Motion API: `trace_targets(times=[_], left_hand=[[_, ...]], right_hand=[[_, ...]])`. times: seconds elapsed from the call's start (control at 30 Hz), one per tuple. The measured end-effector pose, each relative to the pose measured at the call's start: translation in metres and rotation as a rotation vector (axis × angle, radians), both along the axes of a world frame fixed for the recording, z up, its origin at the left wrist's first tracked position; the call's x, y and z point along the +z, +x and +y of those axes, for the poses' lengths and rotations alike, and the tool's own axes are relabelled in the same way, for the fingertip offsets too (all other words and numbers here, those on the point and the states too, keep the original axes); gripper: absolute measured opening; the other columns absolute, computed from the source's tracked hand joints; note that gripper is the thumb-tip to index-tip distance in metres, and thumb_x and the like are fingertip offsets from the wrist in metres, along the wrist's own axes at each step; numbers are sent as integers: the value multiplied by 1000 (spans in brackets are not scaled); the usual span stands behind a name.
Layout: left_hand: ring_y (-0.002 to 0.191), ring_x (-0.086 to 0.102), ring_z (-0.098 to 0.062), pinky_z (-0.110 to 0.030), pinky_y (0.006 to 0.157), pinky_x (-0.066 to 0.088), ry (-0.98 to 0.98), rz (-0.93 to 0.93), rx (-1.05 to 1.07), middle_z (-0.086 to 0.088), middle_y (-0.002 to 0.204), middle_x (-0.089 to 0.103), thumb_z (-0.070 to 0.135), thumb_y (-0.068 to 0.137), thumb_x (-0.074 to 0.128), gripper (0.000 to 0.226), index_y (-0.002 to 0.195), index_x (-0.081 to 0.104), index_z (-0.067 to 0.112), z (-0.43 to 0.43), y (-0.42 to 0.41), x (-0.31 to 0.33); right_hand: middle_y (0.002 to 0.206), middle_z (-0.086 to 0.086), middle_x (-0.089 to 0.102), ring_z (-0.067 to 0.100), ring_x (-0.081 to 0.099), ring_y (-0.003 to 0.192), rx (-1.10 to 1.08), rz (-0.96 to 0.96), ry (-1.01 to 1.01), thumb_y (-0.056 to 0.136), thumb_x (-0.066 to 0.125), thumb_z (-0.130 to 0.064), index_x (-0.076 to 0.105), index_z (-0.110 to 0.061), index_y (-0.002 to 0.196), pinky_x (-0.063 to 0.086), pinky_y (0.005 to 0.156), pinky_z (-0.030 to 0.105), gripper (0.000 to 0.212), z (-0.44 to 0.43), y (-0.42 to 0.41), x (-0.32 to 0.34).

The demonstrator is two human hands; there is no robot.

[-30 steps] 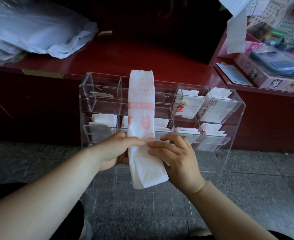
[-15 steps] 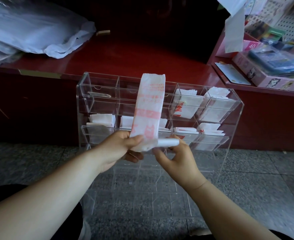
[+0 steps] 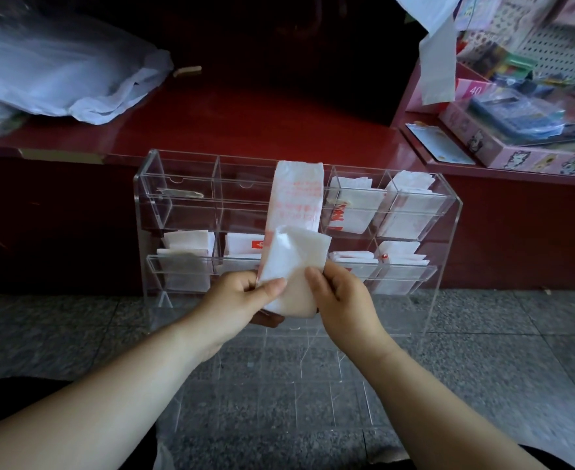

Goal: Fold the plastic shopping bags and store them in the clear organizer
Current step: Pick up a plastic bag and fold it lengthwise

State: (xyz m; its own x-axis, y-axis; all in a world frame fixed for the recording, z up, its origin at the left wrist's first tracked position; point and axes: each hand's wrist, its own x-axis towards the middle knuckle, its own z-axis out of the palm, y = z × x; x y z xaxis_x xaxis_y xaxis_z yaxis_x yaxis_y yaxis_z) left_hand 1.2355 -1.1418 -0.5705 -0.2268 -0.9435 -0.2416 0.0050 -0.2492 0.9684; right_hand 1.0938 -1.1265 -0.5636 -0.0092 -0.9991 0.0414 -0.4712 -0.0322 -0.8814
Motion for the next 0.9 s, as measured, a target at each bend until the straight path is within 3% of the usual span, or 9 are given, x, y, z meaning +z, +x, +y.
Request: trace_targets(times=[0.1, 0.17, 0.23, 0.27, 0.37, 0.47, 0.67, 0.77, 0.9], left_hand=[[48, 63, -7, -16, 50, 52, -3, 28, -17, 3, 54, 67, 9, 87, 53, 18, 72, 63, 9, 3, -2, 2], [49, 63, -7, -16, 50, 52, -6, 39, -39, 1, 56, 68, 9, 87, 53, 17, 74, 64, 8, 3, -1, 3], [51, 64, -8, -17, 51, 52, 10, 33, -102, 0, 59, 69, 10, 87, 52, 17, 76, 64, 6, 2, 1, 3], [53, 64, -8, -18, 52, 53, 30, 21, -146, -1, 61, 69, 10, 87, 52, 17, 77, 64, 4, 3, 1, 4], [58, 66, -9, -20, 57, 55, 93, -18, -249, -3, 67, 69, 12, 88, 52, 16, 79, 63, 6, 6, 1, 5], [63, 66, -6, -17, 57, 53, 59, -8, -188, 3, 69, 70, 18, 88, 51, 13, 83, 63, 15, 5, 0, 7], [59, 65, 1, -12, 53, 50, -26, 56, 45, 14, 63, 70, 10, 87, 55, 16, 78, 63, 21, -6, -1, 12], [59, 64, 2, -11, 55, 50, -41, 35, 31, 13, 63, 70, 4, 85, 57, 19, 76, 65, 19, -6, -1, 12], [62, 66, 0, -12, 56, 51, -50, -37, -65, 13, 65, 71, 5, 85, 58, 20, 75, 66, 21, -3, 2, 12]], right_hand=[[65, -7, 47, 4, 41, 56, -101, -91, -39, 91, 53, -19, 44, -22, 69, 36, 53, 20, 24, -1, 0, 0], [87, -4, 57, 0, 53, 72, -118, -303, 47, 87, 59, -21, 51, -21, 91, 47, 62, 14, 9, -2, -1, 1], [108, 5, 63, 13, 63, 93, -40, -536, 232, 85, 62, -28, 53, -12, 114, 53, 81, 27, 34, -5, -5, -1], [110, 9, 65, 20, 64, 97, 3, -598, 292, 84, 62, -29, 56, -9, 114, 53, 86, 35, 37, -5, -6, 0], [96, 11, 68, 25, 64, 86, 10, -644, 330, 88, 55, -14, 63, -7, 97, 53, 80, 37, 14, -4, -6, 5], [88, 7, 68, 20, 65, 75, -1, -564, 344, 88, 55, -9, 63, -11, 91, 55, 69, 32, 9, -3, -4, 4], [80, -2, 68, 13, 64, 71, 79, -412, 345, 87, 59, -17, 63, -21, 80, 53, 64, 27, 9, 1, 2, 7], [79, -4, 68, 9, 65, 69, 89, -488, 336, 89, 55, -19, 63, -19, 84, 53, 62, 22, 10, 1, 3, 7], [62, -3, 59, 5, 52, 46, -12, -509, 271, 91, 52, -14, 60, -11, 79, 38, 42, 14, 15, 0, -2, 10]])
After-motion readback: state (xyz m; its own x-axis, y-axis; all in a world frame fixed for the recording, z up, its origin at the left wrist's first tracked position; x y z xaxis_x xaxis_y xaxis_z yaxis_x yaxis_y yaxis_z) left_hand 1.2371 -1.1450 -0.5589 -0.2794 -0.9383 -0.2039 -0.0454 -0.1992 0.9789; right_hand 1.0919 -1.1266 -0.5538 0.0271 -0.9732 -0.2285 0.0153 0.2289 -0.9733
